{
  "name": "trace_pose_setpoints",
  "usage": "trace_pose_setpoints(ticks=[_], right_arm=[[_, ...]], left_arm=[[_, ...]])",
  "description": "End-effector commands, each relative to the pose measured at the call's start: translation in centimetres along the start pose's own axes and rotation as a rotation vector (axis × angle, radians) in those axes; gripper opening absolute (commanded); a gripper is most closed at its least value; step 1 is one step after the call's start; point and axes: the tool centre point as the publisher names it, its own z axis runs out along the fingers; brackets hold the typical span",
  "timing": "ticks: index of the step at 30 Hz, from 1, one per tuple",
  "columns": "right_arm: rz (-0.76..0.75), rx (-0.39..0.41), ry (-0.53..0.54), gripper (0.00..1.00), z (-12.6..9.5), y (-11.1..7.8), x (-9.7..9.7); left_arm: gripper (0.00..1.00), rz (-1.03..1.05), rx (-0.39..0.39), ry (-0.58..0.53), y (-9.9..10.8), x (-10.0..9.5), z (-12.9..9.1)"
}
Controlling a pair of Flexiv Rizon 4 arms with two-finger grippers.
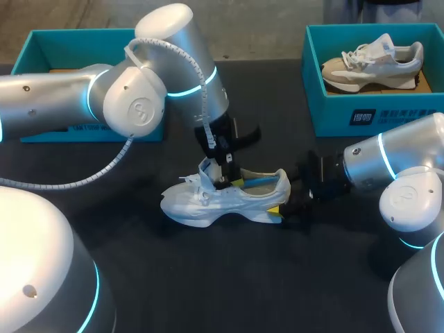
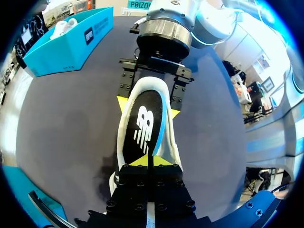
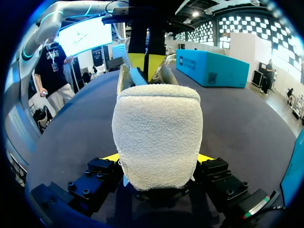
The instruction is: Take the shoe out of the shoebox, open the shoe tongue, remove and reinsert the insole, then place the shoe into the shoebox
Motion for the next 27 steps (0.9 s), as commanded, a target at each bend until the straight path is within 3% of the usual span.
trace_pose_setpoints(ticks=[1,12,27], right_arm=[[0.000,0.002,-0.001,0.00,0.1,-0.3,-0.2],[0.000,0.002,-0.001,0.00,0.1,-0.3,-0.2],[0.000,0.002,-0.001,0.00,0.1,-0.3,-0.2]], left_arm=[[0.00,-0.008,0.007,-0.063,0.7,1.2,-1.1],[0.00,-0.014,0.039,-0.129,0.7,1.5,-2.0],[0.00,0.002,0.085,-0.193,-1.8,1.2,-2.4]])
